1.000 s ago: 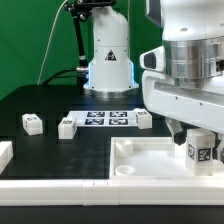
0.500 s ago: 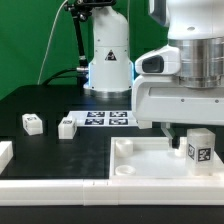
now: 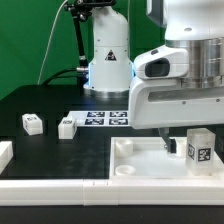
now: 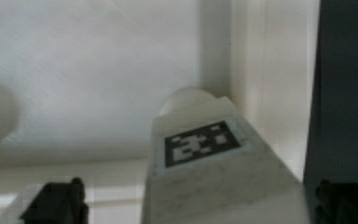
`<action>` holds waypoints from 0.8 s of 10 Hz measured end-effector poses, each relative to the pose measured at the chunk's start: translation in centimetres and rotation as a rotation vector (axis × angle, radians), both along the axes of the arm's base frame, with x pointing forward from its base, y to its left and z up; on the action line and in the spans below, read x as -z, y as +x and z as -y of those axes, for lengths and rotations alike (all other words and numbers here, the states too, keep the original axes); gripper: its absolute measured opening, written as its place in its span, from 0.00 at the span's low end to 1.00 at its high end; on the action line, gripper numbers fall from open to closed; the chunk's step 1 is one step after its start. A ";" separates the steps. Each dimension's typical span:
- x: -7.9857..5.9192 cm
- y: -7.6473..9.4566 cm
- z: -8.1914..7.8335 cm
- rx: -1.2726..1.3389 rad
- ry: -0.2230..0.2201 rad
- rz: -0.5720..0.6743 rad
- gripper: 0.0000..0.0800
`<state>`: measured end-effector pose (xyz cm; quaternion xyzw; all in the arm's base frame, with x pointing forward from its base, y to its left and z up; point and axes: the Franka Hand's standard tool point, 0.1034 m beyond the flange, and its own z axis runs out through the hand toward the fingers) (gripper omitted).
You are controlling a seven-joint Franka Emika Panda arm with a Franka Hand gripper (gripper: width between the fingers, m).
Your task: Assemble one leg
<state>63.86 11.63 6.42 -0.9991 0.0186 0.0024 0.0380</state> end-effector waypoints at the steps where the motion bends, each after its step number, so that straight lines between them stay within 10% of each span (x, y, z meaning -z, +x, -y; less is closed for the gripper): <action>1: 0.0 0.0 0.0 0.001 0.000 0.000 0.68; 4: 0.0 0.0 0.0 0.036 0.001 -0.003 0.36; 8: 0.1 0.0 0.0 0.373 0.003 -0.029 0.36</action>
Offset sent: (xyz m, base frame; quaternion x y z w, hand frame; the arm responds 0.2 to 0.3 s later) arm 0.0000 0.0000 0.0000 0.0000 0.0000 0.0799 0.9968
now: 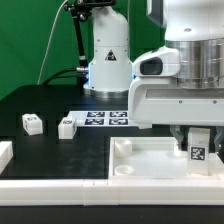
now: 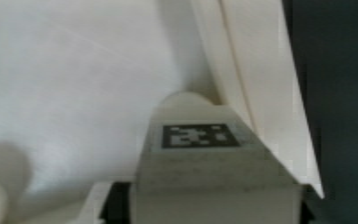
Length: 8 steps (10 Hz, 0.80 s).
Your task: Assemble one leg
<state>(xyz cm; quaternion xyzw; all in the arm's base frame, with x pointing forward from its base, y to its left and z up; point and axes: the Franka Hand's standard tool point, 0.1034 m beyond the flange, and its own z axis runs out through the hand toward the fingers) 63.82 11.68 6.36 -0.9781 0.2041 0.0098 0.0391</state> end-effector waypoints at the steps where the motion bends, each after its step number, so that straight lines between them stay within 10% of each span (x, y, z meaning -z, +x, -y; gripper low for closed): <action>1: 0.0 0.1 0.1 0.068 0.001 0.000 0.36; 8: 0.1 0.2 0.7 0.820 0.037 -0.057 0.36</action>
Offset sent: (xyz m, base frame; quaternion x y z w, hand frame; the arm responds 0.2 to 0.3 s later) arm 0.0000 -0.0235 0.0007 0.0338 0.0330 0.2745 0.9604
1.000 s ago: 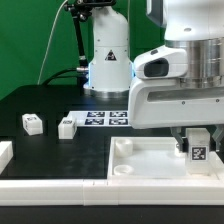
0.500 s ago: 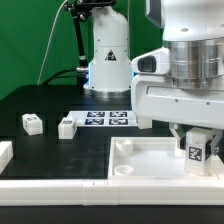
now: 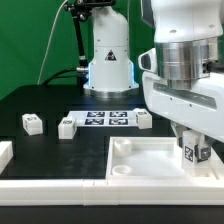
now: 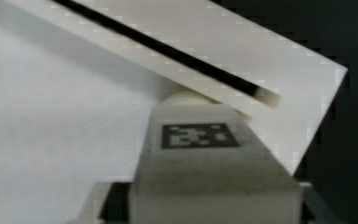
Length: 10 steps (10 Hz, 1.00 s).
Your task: Assemble one leg
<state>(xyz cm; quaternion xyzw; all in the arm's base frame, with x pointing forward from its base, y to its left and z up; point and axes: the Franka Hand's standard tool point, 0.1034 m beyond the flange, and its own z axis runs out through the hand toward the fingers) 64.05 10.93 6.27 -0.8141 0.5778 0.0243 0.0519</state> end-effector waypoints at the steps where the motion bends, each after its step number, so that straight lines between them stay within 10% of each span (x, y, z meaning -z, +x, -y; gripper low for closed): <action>1: 0.0 0.0 0.0 0.003 0.000 0.000 0.36; 5: 0.1 0.0 -0.1 -0.161 -0.004 0.016 0.78; 10: 0.1 -0.2 -0.7 -0.718 -0.020 0.077 0.81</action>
Offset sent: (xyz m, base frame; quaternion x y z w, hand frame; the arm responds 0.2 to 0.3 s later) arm 0.0011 0.0047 0.0015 -0.0026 -0.0165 -0.0669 0.9976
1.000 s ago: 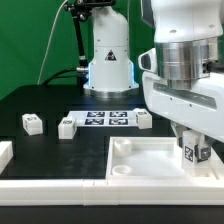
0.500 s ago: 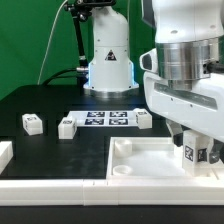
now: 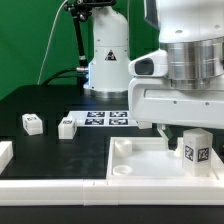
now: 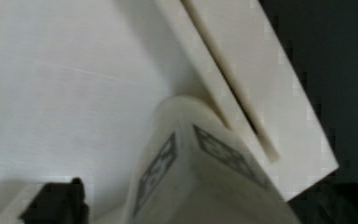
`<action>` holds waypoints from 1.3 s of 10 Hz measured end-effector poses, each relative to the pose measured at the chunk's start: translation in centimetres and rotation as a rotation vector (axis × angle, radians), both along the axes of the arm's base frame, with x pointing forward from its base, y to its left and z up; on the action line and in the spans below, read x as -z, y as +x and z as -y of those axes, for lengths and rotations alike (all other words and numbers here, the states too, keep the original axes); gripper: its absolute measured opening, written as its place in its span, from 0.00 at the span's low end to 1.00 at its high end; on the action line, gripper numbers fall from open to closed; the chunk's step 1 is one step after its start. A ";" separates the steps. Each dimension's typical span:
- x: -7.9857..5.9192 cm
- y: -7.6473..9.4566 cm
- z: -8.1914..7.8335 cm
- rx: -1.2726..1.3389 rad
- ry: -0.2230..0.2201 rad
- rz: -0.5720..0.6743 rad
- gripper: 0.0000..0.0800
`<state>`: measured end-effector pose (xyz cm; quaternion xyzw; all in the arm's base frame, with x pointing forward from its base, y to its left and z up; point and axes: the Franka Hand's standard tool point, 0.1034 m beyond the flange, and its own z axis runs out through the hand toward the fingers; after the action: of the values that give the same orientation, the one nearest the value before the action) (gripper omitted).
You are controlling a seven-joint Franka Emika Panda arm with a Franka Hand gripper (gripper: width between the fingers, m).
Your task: Assemble one leg
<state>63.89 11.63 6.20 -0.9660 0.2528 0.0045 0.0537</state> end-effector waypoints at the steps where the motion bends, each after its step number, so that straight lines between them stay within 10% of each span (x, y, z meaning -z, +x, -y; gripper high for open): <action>1: 0.1 -0.1 -0.1 -0.068 0.000 0.006 0.81; 11: -0.2 0.8 0.2 -0.827 -0.140 0.104 0.81; 13: -0.1 0.8 0.2 -0.827 -0.140 0.104 0.65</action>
Offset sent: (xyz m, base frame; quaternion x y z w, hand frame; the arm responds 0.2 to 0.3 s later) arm -0.0033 0.0104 0.0052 -0.0097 0.0057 -0.2114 0.9773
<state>64.68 11.41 6.31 -0.9864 -0.1593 -0.0401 -0.0057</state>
